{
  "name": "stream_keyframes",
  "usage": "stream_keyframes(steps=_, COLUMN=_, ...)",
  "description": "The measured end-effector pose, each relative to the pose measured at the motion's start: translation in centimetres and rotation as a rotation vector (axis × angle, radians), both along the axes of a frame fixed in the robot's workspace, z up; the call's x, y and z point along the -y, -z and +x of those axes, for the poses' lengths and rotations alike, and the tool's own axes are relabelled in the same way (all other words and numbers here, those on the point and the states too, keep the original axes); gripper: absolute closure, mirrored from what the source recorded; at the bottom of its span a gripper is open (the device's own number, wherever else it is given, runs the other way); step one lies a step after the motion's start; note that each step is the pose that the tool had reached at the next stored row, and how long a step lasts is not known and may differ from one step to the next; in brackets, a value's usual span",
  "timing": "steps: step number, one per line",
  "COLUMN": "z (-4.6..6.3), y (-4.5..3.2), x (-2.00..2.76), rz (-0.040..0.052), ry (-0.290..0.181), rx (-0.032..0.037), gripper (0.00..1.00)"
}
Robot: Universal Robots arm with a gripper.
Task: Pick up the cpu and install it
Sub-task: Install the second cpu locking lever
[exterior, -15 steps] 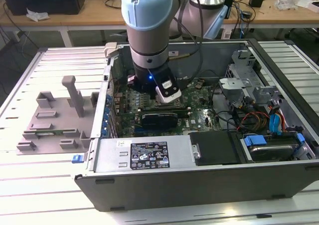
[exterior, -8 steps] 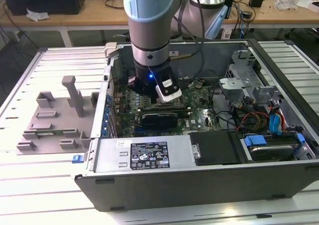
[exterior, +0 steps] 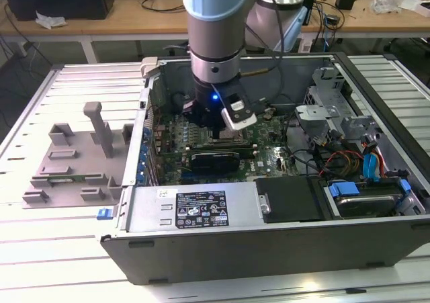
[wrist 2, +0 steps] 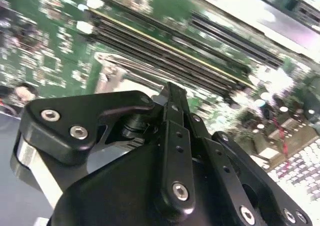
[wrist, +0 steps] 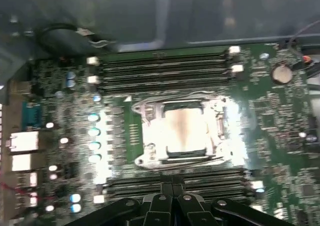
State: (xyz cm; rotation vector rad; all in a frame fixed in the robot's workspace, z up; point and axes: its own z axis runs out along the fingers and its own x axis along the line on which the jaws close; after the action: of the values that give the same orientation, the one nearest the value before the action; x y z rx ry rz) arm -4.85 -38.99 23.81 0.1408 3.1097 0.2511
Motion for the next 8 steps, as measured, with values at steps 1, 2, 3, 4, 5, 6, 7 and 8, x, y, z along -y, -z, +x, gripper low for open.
stream_keyframes(steps=1, z=0.6, y=0.01, x=-0.08, rz=0.0000, ry=0.000, rx=-0.0001, gripper=0.89)
stream_keyframes(steps=2, z=0.9, y=0.01, x=-0.18, rz=0.0000, ry=0.000, rx=-0.0001, gripper=0.89)
stream_keyframes(steps=3, z=1.2, y=0.01, x=-0.49, rz=0.0000, ry=0.000, rx=0.0000, gripper=0.89)
stream_keyframes(steps=4, z=1.3, y=0.01, x=-0.92, rz=-0.0001, ry=0.000, rx=-0.0001, gripper=0.89)
stream_keyframes(steps=5, z=1.4, y=0.02, x=-1.44, rz=0.0001, ry=0.000, rx=0.0000, gripper=0.89)
stream_keyframes(steps=6, z=1.4, y=0.02, x=-1.99, rz=0.0001, ry=-0.001, rx=0.0000, gripper=0.89)
stream_keyframes(steps=7, z=1.4, y=0.01, x=-2.24, rz=-0.0001, ry=-0.009, rx=-0.0001, gripper=0.89)
stream_keyframes(steps=8, z=1.4, y=0.03, x=-2.43, rz=0.0000, ry=-0.023, rx=-0.0001, gripper=0.89)
